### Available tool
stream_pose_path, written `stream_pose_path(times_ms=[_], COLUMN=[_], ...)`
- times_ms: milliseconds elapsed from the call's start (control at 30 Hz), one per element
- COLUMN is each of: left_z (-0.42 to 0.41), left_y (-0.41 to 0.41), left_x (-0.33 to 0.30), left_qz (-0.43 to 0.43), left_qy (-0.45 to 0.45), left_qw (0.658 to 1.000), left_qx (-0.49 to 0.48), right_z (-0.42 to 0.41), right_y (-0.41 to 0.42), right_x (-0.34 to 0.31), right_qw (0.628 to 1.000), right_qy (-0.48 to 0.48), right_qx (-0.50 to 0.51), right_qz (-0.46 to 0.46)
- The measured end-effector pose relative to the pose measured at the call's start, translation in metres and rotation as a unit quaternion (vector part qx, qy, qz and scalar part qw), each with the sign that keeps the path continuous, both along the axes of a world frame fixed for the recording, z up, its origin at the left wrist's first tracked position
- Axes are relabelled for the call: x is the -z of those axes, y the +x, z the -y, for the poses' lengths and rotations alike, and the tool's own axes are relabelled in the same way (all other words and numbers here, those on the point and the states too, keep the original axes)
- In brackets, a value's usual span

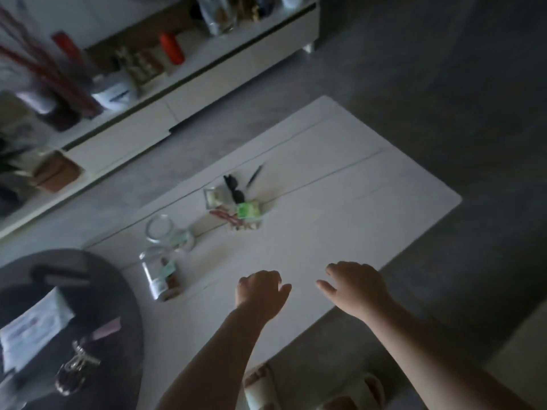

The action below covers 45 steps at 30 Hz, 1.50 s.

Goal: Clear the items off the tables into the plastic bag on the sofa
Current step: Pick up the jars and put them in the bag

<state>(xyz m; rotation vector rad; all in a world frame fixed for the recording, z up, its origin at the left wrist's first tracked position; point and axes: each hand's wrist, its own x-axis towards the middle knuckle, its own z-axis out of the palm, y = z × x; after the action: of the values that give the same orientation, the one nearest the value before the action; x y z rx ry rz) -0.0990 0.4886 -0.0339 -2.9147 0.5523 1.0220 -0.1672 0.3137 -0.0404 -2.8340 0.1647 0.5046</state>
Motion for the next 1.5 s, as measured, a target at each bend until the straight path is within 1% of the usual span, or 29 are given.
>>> stream_pose_path(times_ms=[133, 433, 600, 800, 967, 1033, 1100, 1167, 1233, 1367, 1500], left_z=[-0.068, -0.206, -0.254, -0.278, -0.288, -0.290, -0.291, -0.291, -0.292, -0.293, -0.293], left_y=[0.018, 0.049, 0.073, 0.130, 0.187, 0.206, 0.223, 0.234, 0.243, 0.250, 0.251], left_x=[0.007, 0.022, 0.037, 0.072, 0.121, 0.139, 0.154, 0.167, 0.178, 0.196, 0.208], left_qz=[-0.003, -0.019, 0.004, 0.034, 0.035, 0.042, 0.047, 0.040, 0.036, 0.019, -0.021], left_qy=[-0.015, -0.038, -0.037, -0.055, -0.062, -0.065, -0.056, -0.044, -0.033, -0.023, -0.010], left_qw=[0.997, 0.979, 0.970, 0.954, 0.941, 0.934, 0.936, 0.936, 0.936, 0.928, 0.903], left_qx=[-0.078, -0.198, -0.242, -0.291, -0.331, -0.348, -0.345, -0.346, -0.350, -0.371, -0.428], right_z=[-0.062, -0.195, -0.247, -0.285, -0.312, -0.320, -0.327, -0.331, -0.335, -0.336, -0.329], right_y=[0.035, 0.095, 0.138, 0.221, 0.290, 0.309, 0.326, 0.337, 0.342, 0.344, 0.339], right_x=[0.009, 0.021, 0.025, 0.043, 0.083, 0.100, 0.117, 0.132, 0.144, 0.156, 0.160], right_qw=[0.999, 0.993, 0.991, 0.986, 0.980, 0.980, 0.981, 0.980, 0.979, 0.977, 0.977], right_qy=[0.016, 0.050, 0.068, 0.061, 0.036, 0.021, 0.019, 0.027, 0.040, 0.062, 0.060], right_qx=[-0.027, -0.085, -0.106, -0.153, -0.189, -0.195, -0.194, -0.196, -0.199, -0.201, -0.198], right_qz=[-0.019, -0.072, -0.049, 0.007, 0.055, 0.045, 0.012, -0.016, -0.019, 0.033, 0.050])
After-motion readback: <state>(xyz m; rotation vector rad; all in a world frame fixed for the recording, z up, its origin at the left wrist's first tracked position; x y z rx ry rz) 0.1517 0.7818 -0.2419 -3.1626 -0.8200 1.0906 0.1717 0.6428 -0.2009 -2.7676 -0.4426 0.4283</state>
